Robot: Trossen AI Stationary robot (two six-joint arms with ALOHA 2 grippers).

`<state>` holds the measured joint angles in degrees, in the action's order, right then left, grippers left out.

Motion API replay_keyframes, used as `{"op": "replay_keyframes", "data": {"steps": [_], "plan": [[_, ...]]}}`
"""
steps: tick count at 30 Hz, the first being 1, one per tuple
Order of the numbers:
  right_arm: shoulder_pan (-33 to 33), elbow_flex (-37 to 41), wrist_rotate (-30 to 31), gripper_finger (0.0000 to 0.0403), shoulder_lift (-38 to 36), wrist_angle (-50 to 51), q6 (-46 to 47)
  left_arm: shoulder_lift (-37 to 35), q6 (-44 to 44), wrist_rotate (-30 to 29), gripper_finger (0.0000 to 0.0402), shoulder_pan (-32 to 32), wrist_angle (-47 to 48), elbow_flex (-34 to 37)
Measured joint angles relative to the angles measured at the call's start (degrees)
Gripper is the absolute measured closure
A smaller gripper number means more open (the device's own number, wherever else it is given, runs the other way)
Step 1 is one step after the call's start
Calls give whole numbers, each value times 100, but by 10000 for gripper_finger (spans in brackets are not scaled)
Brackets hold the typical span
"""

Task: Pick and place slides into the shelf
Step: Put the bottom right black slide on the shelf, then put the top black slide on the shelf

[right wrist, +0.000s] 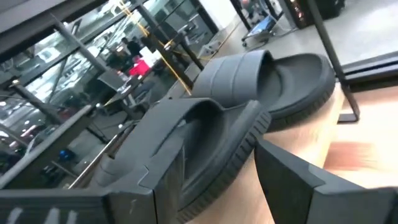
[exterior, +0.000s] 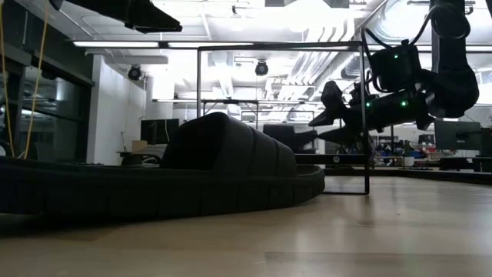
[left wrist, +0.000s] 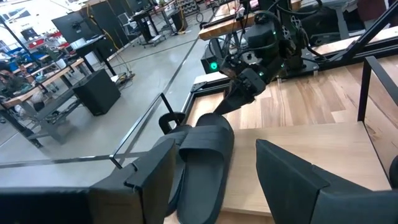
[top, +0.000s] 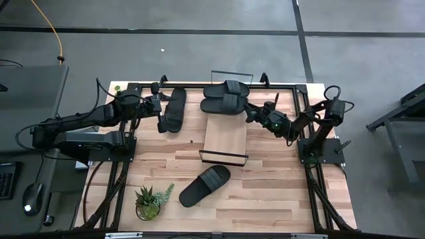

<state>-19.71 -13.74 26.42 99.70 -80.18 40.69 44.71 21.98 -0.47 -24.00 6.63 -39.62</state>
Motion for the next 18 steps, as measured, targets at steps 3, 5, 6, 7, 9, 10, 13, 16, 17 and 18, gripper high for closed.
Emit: {"op": "replay_keyframes", "data": {"steps": [3,5,6,7,9,10,13,16,17,18], "plan": [[2,0,129,219,0,19,24,0,-27,2,197,-1,0,0],[5,0,221,219,-2,116,44,0,-43,2,197,-1,0,0],[22,0,240,220,-2,186,75,0,-44,0,197,-1,0,0],[37,0,271,222,-2,253,80,0,-44,0,197,1,2,0],[69,0,346,227,-2,331,72,0,-44,0,197,-1,2,0],[86,0,372,230,-2,331,33,0,-44,0,197,0,2,0],[146,0,450,239,-2,220,-268,0,-44,1,197,-1,2,0],[221,-1,249,247,-2,-111,-884,0,-44,2,197,-1,2,0],[251,-1,97,249,-2,-250,-1163,0,-44,2,197,1,2,0],[281,-2,-68,251,-2,-402,-1406,0,-46,0,197,1,2,0]]}}
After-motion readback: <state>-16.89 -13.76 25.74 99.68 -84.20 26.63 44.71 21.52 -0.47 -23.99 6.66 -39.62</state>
